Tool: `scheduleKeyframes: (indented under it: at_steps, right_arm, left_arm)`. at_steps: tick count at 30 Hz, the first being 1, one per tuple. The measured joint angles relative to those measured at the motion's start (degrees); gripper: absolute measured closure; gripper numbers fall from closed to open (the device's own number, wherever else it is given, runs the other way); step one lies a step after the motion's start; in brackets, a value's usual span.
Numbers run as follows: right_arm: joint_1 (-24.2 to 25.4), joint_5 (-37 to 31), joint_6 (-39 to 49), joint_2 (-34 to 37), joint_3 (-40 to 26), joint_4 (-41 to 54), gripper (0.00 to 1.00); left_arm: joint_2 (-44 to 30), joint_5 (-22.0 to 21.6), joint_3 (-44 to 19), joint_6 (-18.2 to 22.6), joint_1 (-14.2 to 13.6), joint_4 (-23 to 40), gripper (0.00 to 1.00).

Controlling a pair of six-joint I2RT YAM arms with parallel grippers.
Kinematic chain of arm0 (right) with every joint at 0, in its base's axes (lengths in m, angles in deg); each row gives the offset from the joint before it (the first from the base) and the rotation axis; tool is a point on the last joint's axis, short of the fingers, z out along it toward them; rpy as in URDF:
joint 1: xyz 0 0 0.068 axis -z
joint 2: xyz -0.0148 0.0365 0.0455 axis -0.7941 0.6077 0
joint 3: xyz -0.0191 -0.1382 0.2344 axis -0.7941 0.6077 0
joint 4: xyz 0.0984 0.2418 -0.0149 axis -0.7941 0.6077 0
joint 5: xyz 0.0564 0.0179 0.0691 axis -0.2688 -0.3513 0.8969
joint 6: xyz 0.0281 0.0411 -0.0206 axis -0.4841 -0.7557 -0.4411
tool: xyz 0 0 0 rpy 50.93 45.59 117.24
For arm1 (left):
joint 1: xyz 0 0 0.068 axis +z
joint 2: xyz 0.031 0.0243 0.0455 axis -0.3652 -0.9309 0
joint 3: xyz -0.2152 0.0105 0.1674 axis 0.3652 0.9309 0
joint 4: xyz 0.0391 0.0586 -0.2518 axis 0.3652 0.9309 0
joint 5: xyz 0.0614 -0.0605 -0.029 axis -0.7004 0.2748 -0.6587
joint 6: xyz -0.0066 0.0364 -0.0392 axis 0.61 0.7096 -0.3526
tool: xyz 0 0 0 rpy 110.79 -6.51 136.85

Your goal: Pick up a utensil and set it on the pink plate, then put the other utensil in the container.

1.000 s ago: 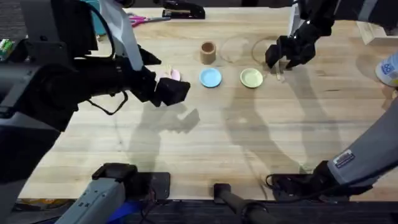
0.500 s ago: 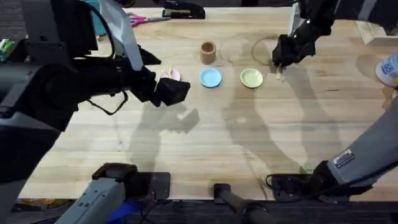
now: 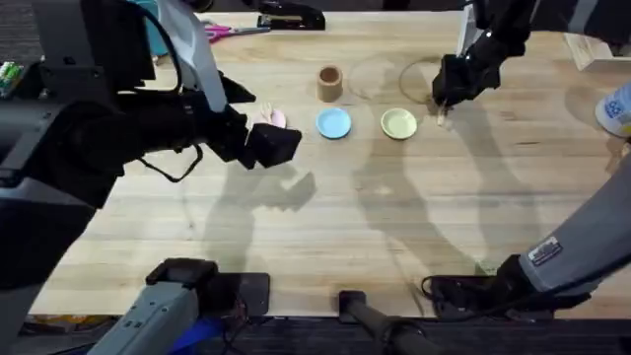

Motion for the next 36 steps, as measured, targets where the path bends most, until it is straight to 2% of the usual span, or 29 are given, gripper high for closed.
scheduleKeyframes:
  at_steps: [8, 15, 24, 36]
  right_arm:
    - [0.0, 0.0, 1.1, -1.8, 0.0, 0.1, 0.97]
    - [-0.4, 0.0, 4.7, -9.8, -0.1, 0.6, 0.97]
    - [-4.1, 0.1, 11.8, -18.1, -0.6, -2.4, 0.97]
    - [-8.9, 15.0, 23.0, -20.6, -0.7, -17.5, 0.969]
  left_arm:
    - [0.0, 0.0, 0.0, 0.0, 0.0, 0.0, 0.006]
    - [0.0, 0.0, 0.0, 0.0, 0.0, 0.0, 0.005]
    - [0.0, 0.0, 0.0, 0.0, 0.0, 0.0, 0.005]
    - [0.0, 0.0, 0.0, 0.0, 0.0, 0.0, 0.005]
